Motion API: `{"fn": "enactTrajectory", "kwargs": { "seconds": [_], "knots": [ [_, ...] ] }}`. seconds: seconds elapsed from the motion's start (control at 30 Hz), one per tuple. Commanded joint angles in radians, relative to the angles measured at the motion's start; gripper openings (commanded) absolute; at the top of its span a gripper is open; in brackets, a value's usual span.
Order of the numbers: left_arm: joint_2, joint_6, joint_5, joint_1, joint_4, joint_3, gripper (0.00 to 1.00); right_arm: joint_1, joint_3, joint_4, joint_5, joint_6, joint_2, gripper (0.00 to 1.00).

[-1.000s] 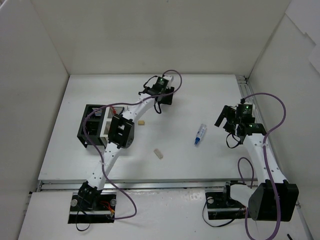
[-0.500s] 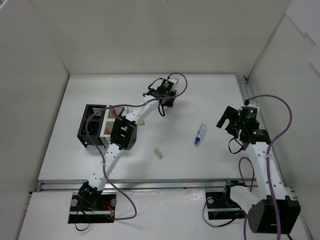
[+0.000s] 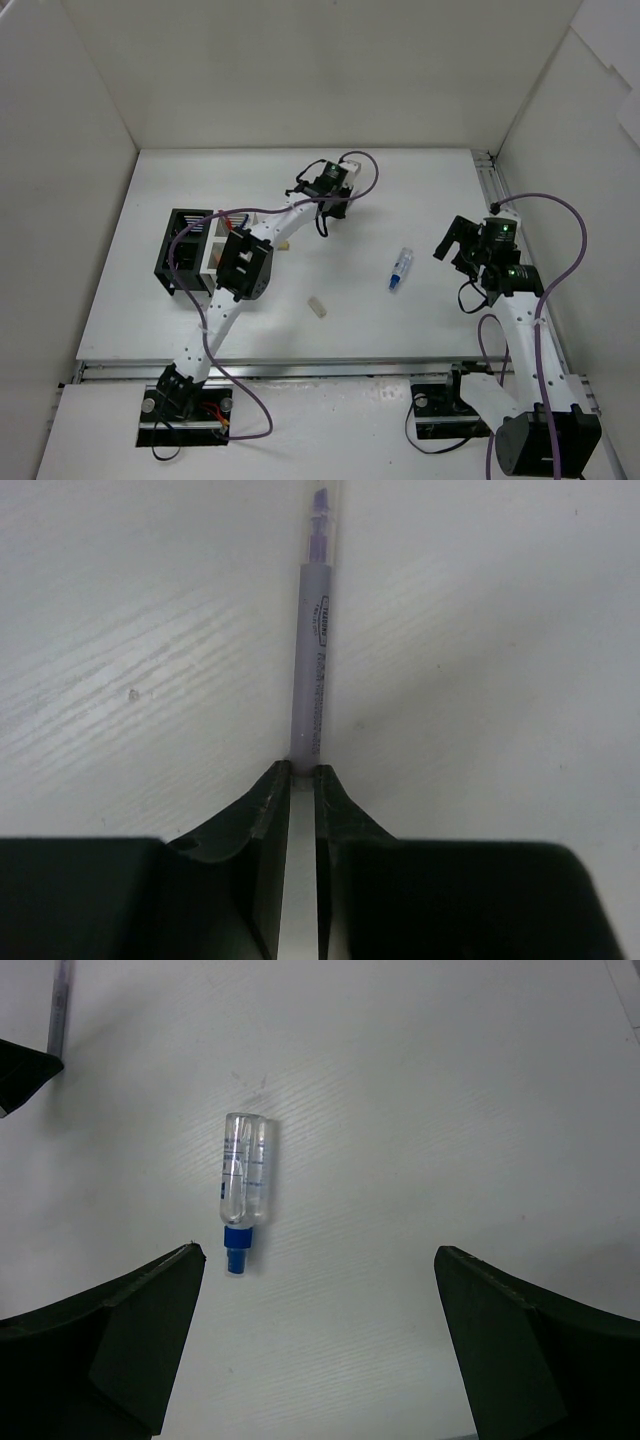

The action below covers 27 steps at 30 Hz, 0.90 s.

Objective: Sort the stationery into containers
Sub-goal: Move the pen to the center of the board.

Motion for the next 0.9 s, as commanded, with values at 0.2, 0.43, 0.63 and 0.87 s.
{"fn": "enactTrajectory", "kwargs": {
  "seconds": [0.2, 0.43, 0.63, 0.87],
  "knots": [
    [-0.499, 0.069, -0.001, -0.04, 0.136, -0.645, 0.0, -0.008, -0.001, 0.016, -0.01, -0.029, -0.016, 0.98],
    [-0.689, 0.037, -0.047, -0.109, 0.13, -0.879, 0.0, -0.011, -0.012, 0.019, -0.049, -0.031, -0.01, 0.98],
    [-0.665, -0.004, -0.035, -0.129, 0.096, -0.892, 0.0, -0.011, -0.013, 0.019, -0.058, -0.03, -0.019, 0.98],
    [-0.662, 0.029, -0.009, -0.138, 0.053, -0.844, 0.24, -0.013, -0.012, 0.019, -0.056, -0.033, -0.027, 0.98]
  ]
}}
